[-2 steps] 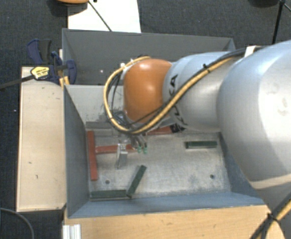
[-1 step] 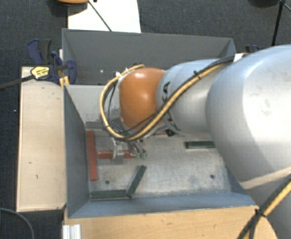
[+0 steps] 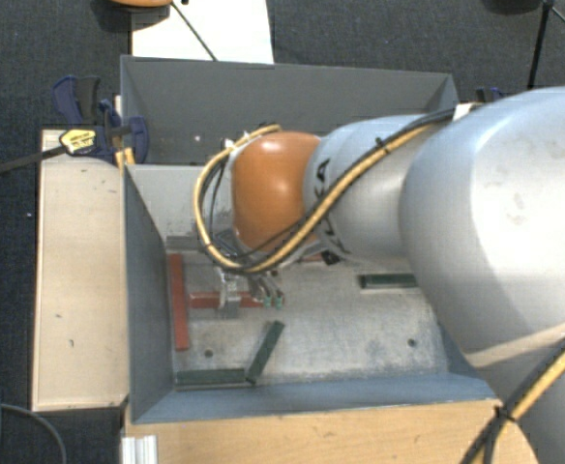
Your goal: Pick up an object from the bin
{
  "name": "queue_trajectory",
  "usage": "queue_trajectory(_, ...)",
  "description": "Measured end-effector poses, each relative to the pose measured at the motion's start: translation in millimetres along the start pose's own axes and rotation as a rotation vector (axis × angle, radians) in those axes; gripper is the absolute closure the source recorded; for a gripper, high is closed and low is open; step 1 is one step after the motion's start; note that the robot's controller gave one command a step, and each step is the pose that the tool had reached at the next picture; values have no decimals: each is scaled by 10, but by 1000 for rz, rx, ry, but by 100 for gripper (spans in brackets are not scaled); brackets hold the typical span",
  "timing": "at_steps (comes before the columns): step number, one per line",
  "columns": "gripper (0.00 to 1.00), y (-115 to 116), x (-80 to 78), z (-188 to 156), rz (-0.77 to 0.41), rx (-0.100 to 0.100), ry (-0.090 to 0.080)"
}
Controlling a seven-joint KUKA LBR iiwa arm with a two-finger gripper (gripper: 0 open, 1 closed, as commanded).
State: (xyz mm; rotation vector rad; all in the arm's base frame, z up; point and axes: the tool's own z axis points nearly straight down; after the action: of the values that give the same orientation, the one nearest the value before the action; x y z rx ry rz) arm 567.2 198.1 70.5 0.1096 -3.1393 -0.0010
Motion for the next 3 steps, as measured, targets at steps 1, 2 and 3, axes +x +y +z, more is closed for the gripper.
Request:
queue_trajectory(1, 100, 23, 193, -1793, -6, -1, -6)
queue_trajectory(2, 100, 22, 199, -1782, -5, 0, -3)
queue_trajectory(3, 0, 209, 116, -958, 87, 0, 1)
